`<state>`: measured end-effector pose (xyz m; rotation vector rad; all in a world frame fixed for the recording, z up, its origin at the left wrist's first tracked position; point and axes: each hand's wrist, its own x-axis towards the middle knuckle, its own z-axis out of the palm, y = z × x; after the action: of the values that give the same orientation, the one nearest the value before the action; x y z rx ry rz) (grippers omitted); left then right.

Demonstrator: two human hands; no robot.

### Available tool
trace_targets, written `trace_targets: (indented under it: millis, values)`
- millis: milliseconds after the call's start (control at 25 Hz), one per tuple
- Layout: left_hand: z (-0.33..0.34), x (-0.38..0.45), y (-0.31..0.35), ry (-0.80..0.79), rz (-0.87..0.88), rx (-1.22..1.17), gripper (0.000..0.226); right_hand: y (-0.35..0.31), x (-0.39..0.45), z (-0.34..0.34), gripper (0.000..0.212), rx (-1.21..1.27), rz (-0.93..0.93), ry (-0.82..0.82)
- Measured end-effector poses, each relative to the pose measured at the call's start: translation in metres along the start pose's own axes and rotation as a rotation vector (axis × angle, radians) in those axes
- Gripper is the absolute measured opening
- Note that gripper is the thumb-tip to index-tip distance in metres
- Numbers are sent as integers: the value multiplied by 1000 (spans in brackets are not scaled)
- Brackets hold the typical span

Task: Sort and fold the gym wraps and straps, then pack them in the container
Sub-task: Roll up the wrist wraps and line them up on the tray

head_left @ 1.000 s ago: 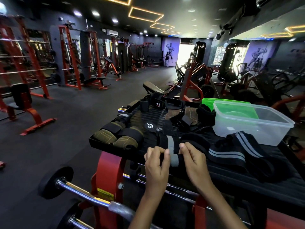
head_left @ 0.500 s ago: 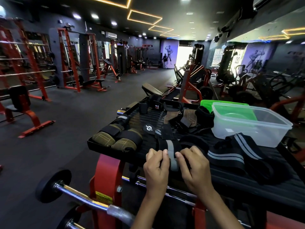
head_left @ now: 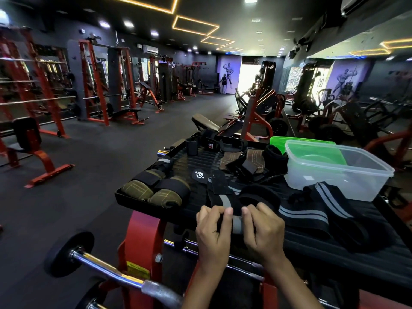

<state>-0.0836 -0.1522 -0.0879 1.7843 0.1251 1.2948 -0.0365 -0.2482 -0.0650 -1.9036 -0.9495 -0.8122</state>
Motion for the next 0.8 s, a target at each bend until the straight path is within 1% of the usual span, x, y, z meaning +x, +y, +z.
trace_targets:
  millis: [40, 80, 120, 160, 200, 280, 320, 360, 400, 480, 520, 560, 600, 640, 720, 760, 800]
  values:
    - [-4, 0, -2, -4, 107, 54, 29, 0, 2, 2, 54, 67, 88, 18]
    - [-6, 1, -4, -12, 201, 90, 29, 2, 4, 4, 54, 147, 157, 3]
    - [-7, 1, -5, -18, 244, 103, 29, 4, 4, 5, 53, 204, 212, -45]
    - [-6, 2, -6, -15, 223, 96, 28, 4, 3, 4, 50, 198, 218, -83]
    - [-4, 2, -4, -3, 148, 76, 27, 3, 3, 0, 46, 129, 160, -92]
    - [-1, 2, -2, -5, -53, 8, 28, 2, -2, -6, 39, -115, -93, -80]
    - [0, 2, -2, -29, -131, -29, 30, 2, -4, -7, 40, -219, -215, -75]
    - [0, 2, -4, -56, -180, -53, 33, 5, -6, -7, 44, -264, -271, -82]
    - [0, 2, -6, -75, -204, -65, 36, 7, -7, -5, 49, -276, -275, -78]
    - [-2, 1, -10, -79, -228, -89, 43, 6, 0, -3, 61, -82, -59, -144]
    - [-3, 2, -12, -71, -238, -96, 47, 7, 4, -3, 65, 62, 43, -220]
    - [-5, 3, -13, -62, -248, -96, 51, 9, 6, -3, 65, 163, 106, -291]
    - [-6, 4, -14, -51, -254, -93, 54, 14, 7, -6, 59, 202, 128, -328]
    - [-8, 6, -14, -38, -256, -89, 54, 19, 8, -12, 47, 223, 135, -347]
    - [-11, 8, -13, -23, -251, -81, 49, 25, 11, -24, 18, 269, 174, -296]
    - [-12, 8, -12, -25, -241, -72, 45, 21, 11, -29, 14, 283, 179, -247]
    - [-11, 7, -10, -33, -227, -63, 42, 15, 9, -32, 16, 261, 168, -187]
